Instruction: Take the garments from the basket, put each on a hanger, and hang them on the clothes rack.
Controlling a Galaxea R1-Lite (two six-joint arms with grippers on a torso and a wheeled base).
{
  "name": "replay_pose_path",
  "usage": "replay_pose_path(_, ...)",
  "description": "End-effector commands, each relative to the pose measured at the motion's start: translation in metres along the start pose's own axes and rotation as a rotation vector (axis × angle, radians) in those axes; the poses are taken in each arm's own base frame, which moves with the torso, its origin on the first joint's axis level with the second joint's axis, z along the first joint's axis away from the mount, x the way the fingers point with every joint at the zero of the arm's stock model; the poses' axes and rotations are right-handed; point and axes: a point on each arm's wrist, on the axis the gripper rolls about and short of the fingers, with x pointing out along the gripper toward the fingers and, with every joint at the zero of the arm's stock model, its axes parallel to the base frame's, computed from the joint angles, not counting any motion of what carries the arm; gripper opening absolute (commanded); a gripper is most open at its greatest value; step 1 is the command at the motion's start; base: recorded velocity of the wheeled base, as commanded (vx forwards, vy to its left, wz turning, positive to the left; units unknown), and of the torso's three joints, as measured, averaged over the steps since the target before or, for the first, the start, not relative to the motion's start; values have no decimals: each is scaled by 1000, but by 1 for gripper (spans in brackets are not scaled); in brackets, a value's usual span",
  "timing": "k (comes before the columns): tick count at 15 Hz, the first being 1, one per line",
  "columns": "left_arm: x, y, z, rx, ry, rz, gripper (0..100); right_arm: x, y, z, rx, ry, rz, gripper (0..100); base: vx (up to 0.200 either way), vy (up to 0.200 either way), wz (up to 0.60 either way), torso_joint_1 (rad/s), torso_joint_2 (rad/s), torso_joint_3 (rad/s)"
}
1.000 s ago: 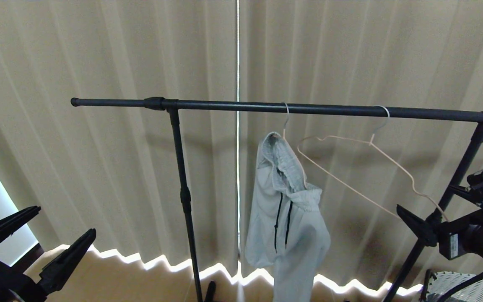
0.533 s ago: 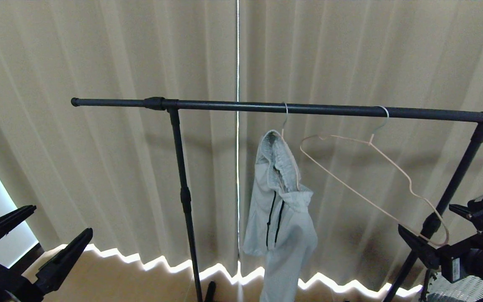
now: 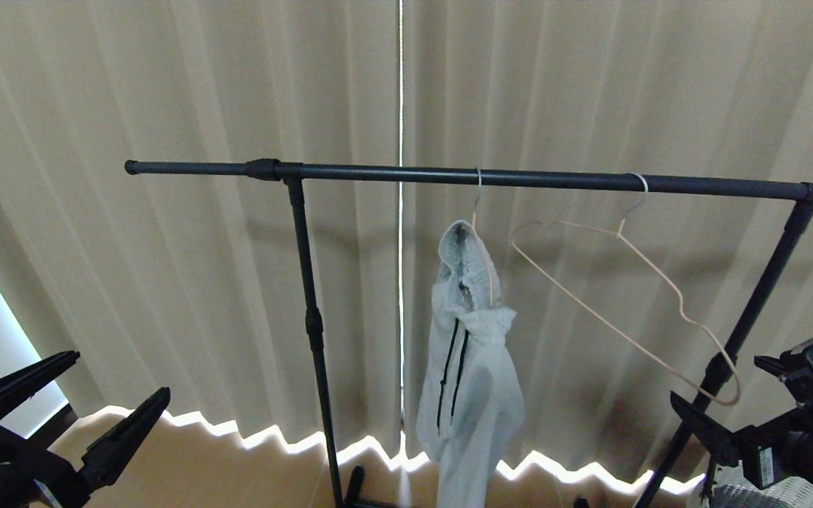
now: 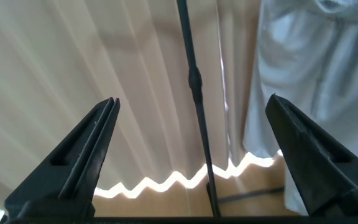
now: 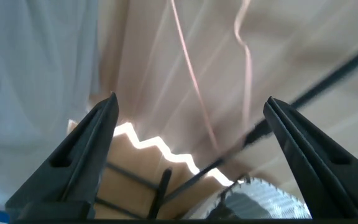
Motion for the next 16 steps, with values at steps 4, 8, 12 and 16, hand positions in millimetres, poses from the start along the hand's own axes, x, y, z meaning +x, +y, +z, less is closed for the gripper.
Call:
replay_pose_path(4,2,0,-1,0,11,-5,100,-1,1,-5,-7,19,4,100,-200,0,0,-4,-2,2)
replay_pose_path(8,2,0,-1,-2,9,-4,100,-1,1,-6,-6,20,4,100,-150,0,0,1,-1,2)
replay_pose_path(12,1,0,-1,-2,9,-6,100,-2,1,-8,-6,25,4,100,0,0,0,0,0,0)
replay_pose_path(16,7,-1,-5,20,43,-20,100,-1,1,-9,-9,35,0,100,0,0,0,0,0,0)
